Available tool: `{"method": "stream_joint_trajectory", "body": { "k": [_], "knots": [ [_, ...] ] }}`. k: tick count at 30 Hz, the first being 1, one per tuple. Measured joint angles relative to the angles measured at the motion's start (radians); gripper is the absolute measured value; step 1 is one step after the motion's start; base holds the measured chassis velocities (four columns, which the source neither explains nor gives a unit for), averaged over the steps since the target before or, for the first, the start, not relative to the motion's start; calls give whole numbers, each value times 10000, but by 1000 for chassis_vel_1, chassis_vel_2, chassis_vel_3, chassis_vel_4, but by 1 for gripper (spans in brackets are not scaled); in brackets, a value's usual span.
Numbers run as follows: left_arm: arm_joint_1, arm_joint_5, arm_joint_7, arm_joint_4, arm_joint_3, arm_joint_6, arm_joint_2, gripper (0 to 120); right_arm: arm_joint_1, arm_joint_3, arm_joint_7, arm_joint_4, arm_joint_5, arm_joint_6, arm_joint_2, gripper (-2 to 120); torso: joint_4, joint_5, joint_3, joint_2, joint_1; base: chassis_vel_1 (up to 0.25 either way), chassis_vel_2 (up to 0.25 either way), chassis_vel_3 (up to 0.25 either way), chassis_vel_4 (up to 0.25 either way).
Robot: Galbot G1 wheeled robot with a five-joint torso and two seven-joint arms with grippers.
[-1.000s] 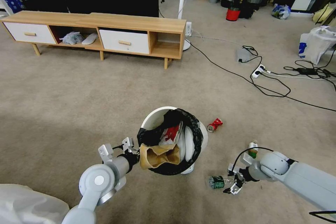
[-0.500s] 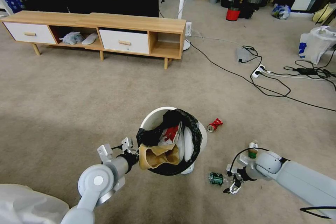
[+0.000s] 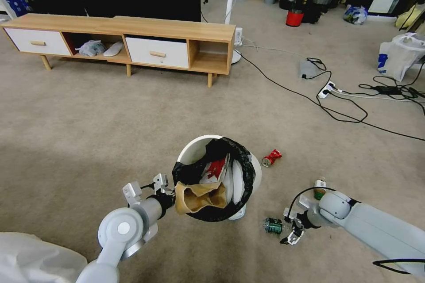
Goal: Pick up the trash bin and place the garbage on the floor into it.
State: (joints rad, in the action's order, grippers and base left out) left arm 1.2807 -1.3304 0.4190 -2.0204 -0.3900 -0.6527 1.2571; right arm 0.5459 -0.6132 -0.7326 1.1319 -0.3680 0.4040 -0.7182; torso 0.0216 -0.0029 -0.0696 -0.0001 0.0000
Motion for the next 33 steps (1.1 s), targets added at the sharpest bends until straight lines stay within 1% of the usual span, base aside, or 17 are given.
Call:
{"method": "stream_joint_trajectory", "body": {
  "k": [4,5,7,8,11,12,13,15,16,17,20,21,22,23,25,28,33],
  "knots": [
    [-12,0,-6,2,0,6,-28,0,-23,-4,100,-16,-14,9,-15,99,0,0,0,0,0,0,0,0,0],
    [-10,0,-8,2,7,10,-35,0,-24,-4,140,-16,-26,11,-16,93,0,-1,0,0,0,0,0,0,0],
    [-5,0,-9,3,12,10,-39,0,-26,-4,151,-12,-32,14,-16,92,0,0,0,0,0,0,0,0,0],
    [1,0,-9,3,20,10,-48,0,-27,-3,162,13,-42,23,-11,85,0,0,0,0,0,0,0,0,0],
    [1,0,-9,2,24,10,-52,0,-30,-2,164,25,-45,27,-5,82,0,0,0,0,0,0,0,0,0],
    [1,0,-9,2,28,10,-52,0,-31,2,168,33,-45,30,4,76,-1,0,0,0,0,0,0,0,0],
    [-6,2,-9,2,38,10,-45,0,-31,20,180,41,-47,32,23,68,0,0,0,0,0,0,0,0,0],
    [-6,4,-9,2,42,11,-42,0,-31,28,185,45,-47,33,27,67,0,0,0,0,0,0,0,0,0],
    [-6,9,-9,1,50,10,-33,0,-30,44,199,62,-51,34,41,58,0,0,0,1,0,0,0,0,0],
    [-6,9,-9,1,50,10,-33,0,-30,44,199,62,-51,34,41,58,0,0,0,1,0,0,0,0,0],
    [6,35,-9,-6,65,11,14,0,-23,74,239,105,-74,36,60,43,0,-1,0,0,0,0,0,0,0],
    [6,35,-9,-6,65,11,14,0,-23,74,239,105,-74,36,60,43,0,-1,0,0,0,0,0,0,0],
    [16,48,-9,-15,72,10,29,0,-21,79,265,113,-81,36,60,38,0,-2,0,1,0,0,0,0,0],
    [16,48,-9,-15,72,10,29,0,-21,79,265,113,-81,36,60,38,0,-2,0,1,0,0,0,0,0],
    [42,64,-10,-47,79,10,47,0,-21,84,280,152,-91,41,56,30,0,-1,1,4,0,0,0,0,0],
    [64,94,-7,-52,93,10,73,0,-15,112,299,183,-99,47,57,25,0,-2,0,3,0,0,0,0,0],
    [83,158,-5,-56,132,5,107,0,50,228,365,297,-118,61,139,25,-3,3,0,3,0,0,0,0,0]
  ]
}}
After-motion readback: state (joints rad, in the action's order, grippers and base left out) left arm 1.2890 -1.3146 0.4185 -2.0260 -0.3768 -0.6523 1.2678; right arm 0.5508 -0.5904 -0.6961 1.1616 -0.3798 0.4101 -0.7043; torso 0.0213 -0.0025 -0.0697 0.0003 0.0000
